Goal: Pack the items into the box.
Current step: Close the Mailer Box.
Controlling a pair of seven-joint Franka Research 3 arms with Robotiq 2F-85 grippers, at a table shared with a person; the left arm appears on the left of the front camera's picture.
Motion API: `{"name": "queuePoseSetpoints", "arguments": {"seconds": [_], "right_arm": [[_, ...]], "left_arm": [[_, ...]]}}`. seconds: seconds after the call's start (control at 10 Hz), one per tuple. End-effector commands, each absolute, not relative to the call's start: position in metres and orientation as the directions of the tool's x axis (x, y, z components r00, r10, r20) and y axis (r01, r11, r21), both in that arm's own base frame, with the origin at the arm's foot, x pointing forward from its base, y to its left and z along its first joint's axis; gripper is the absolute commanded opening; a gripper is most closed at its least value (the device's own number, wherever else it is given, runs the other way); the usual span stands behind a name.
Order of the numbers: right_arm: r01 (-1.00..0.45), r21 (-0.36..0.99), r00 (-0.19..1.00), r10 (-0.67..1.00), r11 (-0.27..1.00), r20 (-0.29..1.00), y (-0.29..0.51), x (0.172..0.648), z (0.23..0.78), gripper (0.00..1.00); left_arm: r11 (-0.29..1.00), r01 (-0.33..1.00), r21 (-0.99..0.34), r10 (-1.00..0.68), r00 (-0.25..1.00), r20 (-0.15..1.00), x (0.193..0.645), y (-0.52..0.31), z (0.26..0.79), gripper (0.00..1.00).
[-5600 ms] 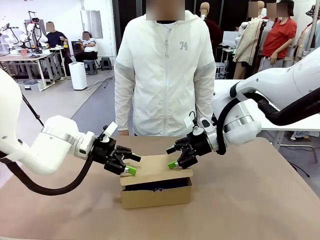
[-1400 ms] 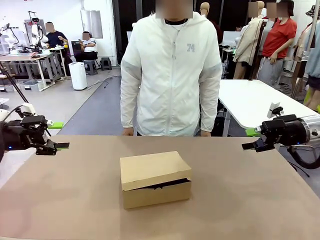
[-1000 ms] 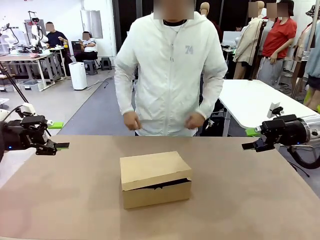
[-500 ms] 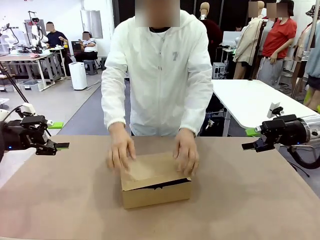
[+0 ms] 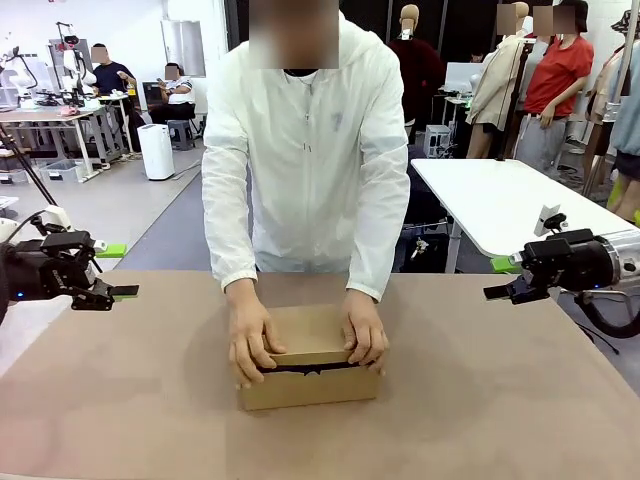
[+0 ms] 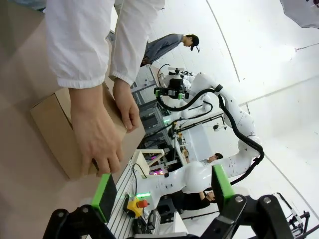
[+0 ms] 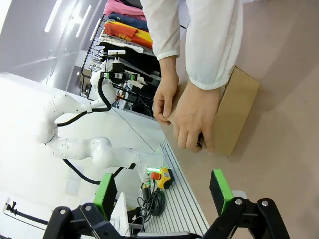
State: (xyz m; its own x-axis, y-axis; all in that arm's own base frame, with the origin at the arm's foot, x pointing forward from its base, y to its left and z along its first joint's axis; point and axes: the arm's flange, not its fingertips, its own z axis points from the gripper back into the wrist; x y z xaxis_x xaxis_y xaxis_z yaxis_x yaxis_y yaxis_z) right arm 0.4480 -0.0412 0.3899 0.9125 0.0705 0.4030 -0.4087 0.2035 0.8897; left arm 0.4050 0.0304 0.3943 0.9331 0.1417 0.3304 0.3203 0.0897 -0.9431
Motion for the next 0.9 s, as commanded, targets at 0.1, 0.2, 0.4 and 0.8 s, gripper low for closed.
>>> {"name": "queuePoseSetpoints", "arguments": {"seconds": [0.1,0.2,0.4,0.8], "right_arm": [[-0.419,0.886,0.908,0.077,0.197,0.412,-0.0389,0.4468,0.3938,1.00],[-0.419,0.886,0.908,0.077,0.197,0.412,-0.0389,0.4468,0.3938,1.00],[-0.419,0.886,0.908,0.077,0.197,0.412,-0.0389,0.4468,0.3938,1.00],[-0.419,0.886,0.908,0.077,0.197,0.412,-0.0389,0.4468,0.3938,1.00]], "left_arm": [[0.099,0.326,-0.940,0.140,0.931,0.337,0.4039,0.0306,0.3965,1.00],[0.099,0.326,-0.940,0.140,0.931,0.337,0.4039,0.0306,0.3965,1.00],[0.099,0.326,-0.940,0.140,0.931,0.337,0.4039,0.0306,0.3965,1.00],[0.099,0.326,-0.940,0.140,0.931,0.337,0.4039,0.0306,0.3965,1.00]]}}
